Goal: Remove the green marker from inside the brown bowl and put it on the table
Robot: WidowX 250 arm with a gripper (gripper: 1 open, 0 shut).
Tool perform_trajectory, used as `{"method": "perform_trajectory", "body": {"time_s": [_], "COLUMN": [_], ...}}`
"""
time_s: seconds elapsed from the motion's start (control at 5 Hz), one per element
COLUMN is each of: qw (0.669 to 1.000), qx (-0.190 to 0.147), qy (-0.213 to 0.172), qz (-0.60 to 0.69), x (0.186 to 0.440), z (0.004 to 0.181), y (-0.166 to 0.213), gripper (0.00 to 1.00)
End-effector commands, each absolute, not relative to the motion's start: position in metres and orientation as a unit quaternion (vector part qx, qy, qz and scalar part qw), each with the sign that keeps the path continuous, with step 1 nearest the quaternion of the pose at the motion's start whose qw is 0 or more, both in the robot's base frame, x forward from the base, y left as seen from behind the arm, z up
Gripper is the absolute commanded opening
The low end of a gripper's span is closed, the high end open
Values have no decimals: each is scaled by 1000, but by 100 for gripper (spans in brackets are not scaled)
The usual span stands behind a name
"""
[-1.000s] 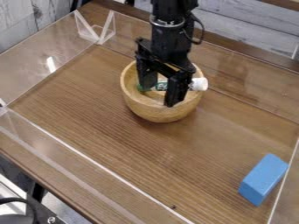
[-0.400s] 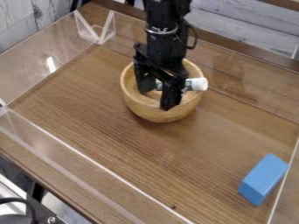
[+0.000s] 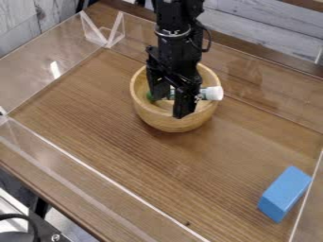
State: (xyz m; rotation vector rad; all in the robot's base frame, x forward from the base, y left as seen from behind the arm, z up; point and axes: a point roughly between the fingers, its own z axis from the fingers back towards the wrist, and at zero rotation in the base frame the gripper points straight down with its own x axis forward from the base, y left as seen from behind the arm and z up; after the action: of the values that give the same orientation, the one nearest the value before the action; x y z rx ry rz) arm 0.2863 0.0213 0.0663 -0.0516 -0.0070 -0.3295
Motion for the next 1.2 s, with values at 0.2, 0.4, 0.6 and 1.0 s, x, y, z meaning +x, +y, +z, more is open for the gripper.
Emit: {"method": "perform_trajectory", "body": {"time_s": [0.2,0.4,0.6,1.0], "qw": [984,984,983,983], "qx": [-22,-22,-22,-23], "qy": [-22,-25,-30,-34], "qz": [-173,-176,-179,-182], "x": [292,292,293,294], "z": [65,62,60,63], "y": [27,27,27,26], "gripper": [100,100,0,0]}}
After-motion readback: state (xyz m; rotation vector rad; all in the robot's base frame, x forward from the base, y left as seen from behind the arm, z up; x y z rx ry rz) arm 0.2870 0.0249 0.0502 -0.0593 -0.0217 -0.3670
